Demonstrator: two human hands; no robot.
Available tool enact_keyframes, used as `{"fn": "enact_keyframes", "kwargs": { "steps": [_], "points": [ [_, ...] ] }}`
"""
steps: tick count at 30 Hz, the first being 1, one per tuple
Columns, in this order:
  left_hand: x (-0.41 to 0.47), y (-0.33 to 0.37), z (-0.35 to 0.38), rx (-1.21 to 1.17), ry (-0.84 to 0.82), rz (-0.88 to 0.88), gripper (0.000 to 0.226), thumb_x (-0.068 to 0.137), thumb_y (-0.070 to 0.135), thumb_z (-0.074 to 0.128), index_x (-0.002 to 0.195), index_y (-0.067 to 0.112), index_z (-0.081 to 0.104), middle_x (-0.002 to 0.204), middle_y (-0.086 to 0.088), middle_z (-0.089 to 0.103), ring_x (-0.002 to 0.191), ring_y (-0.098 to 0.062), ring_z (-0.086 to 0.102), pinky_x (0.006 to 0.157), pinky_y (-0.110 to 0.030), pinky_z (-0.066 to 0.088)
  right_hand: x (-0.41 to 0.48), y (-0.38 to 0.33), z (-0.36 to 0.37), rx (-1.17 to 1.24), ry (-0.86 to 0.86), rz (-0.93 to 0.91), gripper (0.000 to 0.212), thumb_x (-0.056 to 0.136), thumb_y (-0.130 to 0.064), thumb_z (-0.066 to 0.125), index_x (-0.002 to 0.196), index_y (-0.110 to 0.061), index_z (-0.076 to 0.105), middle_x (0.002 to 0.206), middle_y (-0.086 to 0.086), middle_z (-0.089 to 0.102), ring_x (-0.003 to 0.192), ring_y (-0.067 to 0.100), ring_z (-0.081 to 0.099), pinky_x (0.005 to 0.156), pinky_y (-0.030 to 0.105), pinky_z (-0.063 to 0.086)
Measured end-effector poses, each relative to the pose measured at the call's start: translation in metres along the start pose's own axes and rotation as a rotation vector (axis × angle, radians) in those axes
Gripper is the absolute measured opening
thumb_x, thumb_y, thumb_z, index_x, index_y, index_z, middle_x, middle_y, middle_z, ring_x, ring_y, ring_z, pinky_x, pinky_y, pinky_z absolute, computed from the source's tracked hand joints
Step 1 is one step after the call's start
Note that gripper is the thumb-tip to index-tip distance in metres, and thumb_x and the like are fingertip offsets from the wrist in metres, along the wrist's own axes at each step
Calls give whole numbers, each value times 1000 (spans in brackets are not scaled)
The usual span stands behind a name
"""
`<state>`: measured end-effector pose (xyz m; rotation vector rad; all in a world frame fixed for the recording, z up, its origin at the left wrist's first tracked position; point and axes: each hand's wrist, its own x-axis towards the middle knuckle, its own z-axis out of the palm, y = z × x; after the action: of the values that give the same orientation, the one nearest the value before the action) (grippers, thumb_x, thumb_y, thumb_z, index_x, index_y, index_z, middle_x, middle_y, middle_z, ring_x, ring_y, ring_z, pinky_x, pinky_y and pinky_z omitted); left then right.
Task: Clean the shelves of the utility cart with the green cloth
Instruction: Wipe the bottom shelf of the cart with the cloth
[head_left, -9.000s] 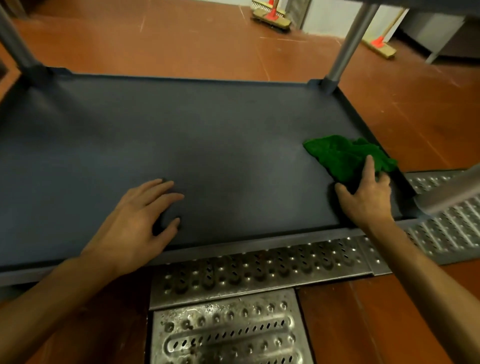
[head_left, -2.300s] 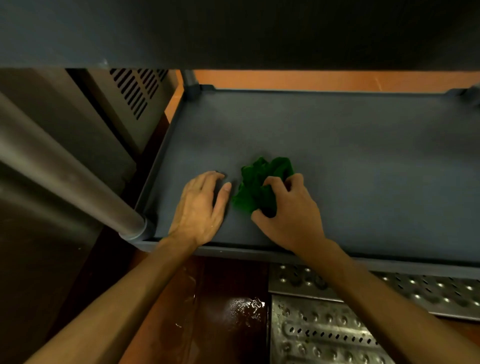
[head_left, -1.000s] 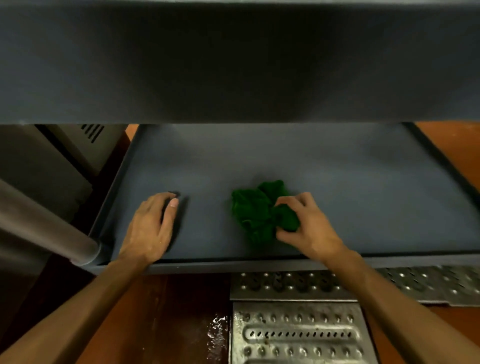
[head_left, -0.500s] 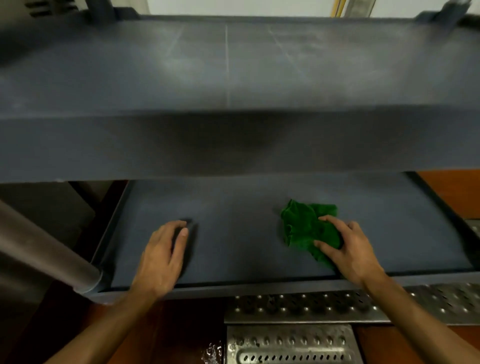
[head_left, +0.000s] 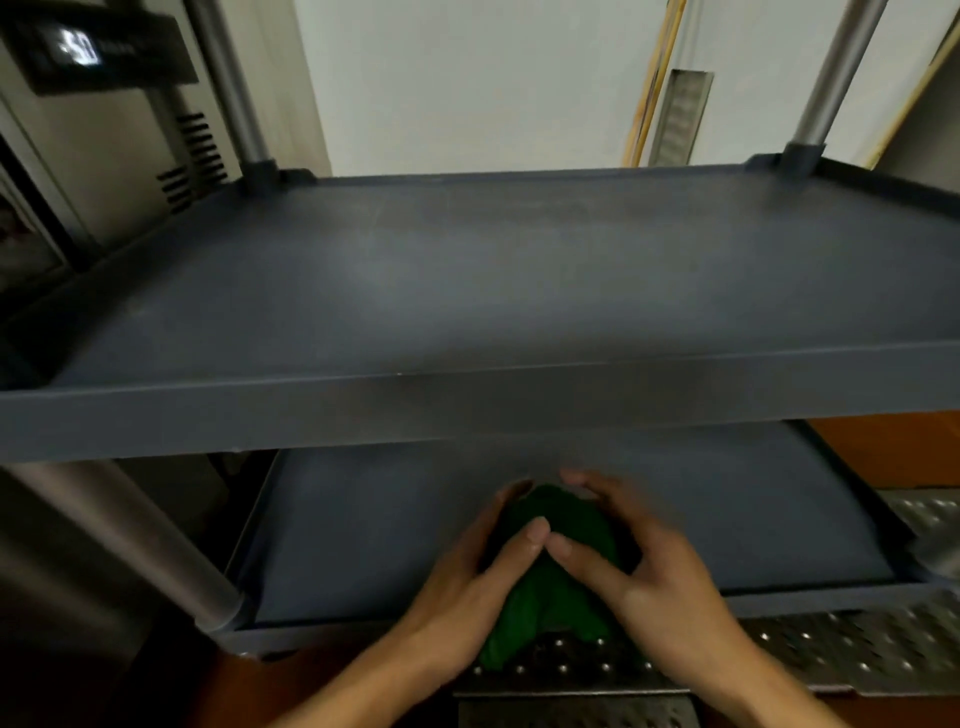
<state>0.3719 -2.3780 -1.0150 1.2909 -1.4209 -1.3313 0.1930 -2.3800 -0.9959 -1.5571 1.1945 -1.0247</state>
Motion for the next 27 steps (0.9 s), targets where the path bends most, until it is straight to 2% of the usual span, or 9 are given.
{"fn": "enact_keyframes", "kwargs": {
  "steps": [3, 7, 10, 12, 15, 20, 23, 25, 27],
  "points": [
    [-9, 8, 3, -417, 110, -138, 53, 68, 63, 78, 115, 43, 67, 117, 17, 72, 111, -1, 66, 96, -21, 49, -3, -8, 6, 278, 71, 38, 39, 76, -31, 71, 115, -30, 66, 110, -14, 72, 105, 6, 67, 88, 21, 55],
    [-22, 12, 1, -744, 166, -322, 55, 77, 51, 72, 122, 20, 69, 116, -12, 73, 108, -30, 70, 104, -50, 48, -4, -13, 28, 409, -5, 51, 33, 82, -24, 65, 114, -27, 67, 109, -8, 73, 104, 12, 69, 90, 27, 56],
    [-23, 4, -9, -851, 215, -408, 46, 93, 50, 55, 118, 15, 71, 111, -18, 74, 105, -35, 71, 96, -51, 53, 2, 7, 53, 84, -84, -21, 42, 88, -51, 62, 128, -41, 54, 125, -26, 60, 120, 1, 56, 100, 21, 46],
    [-19, -11, -16, -849, 313, -417, 47, 96, 51, 51, 120, 15, 70, 108, -17, 75, 102, -33, 72, 90, -48, 56, 10, 22, 67, -203, -182, -74, 74, 79, -74, 55, 144, -52, 29, 148, -34, 30, 133, -12, 33, 107, 16, 33],
    [-13, -34, -23, -820, 430, -407, 46, 96, 53, 50, 118, 19, 70, 103, -12, 77, 94, -27, 74, 80, -41, 59, 16, 32, 88, -311, -351, -92, 93, 75, -77, 56, 145, -62, -3, 150, -41, -15, 128, -31, 3, 100, 6, 23],
    [-11, -69, -45, -815, 505, -420, 52, 93, 59, 51, 113, 16, 71, 99, -16, 77, 87, -27, 76, 64, -36, 60, 39, 47, 117, -285, -445, -255, 70, 84, -52, 68, 145, -46, 33, 152, -25, 19, 140, -9, 25, 111, 14, 30],
    [-7, -90, -67, -591, 593, -397, 66, 87, 74, 44, 113, 20, 73, 104, -11, 76, 95, -28, 74, 85, -45, 59, 61, 63, 138, -232, -393, -337, 59, 81, -25, 78, 134, -30, 54, 139, -10, 42, 131, 1, 44, 107, 15, 34],
    [-4, -110, -87, -232, 666, -323, 73, 84, 83, 33, 108, 26, 72, 106, -1, 75, 100, -20, 71, 96, -43, 54, 75, 72, 152, -279, -399, -360, 64, 77, -17, 75, 136, -26, 51, 138, -8, 42, 129, 2, 44, 106, 16, 35],
    [-4, -130, -110, 168, 673, -228, 68, 92, 78, 24, 90, 27, 68, 98, 2, 72, 98, -18, 67, 91, -36, 51, 92, 75, 162, -359, -504, -354, 75, 78, -19, 71, 144, -27, 38, 143, -9, 35, 127, 1, 42, 104, 18, 38]
  ]
}}
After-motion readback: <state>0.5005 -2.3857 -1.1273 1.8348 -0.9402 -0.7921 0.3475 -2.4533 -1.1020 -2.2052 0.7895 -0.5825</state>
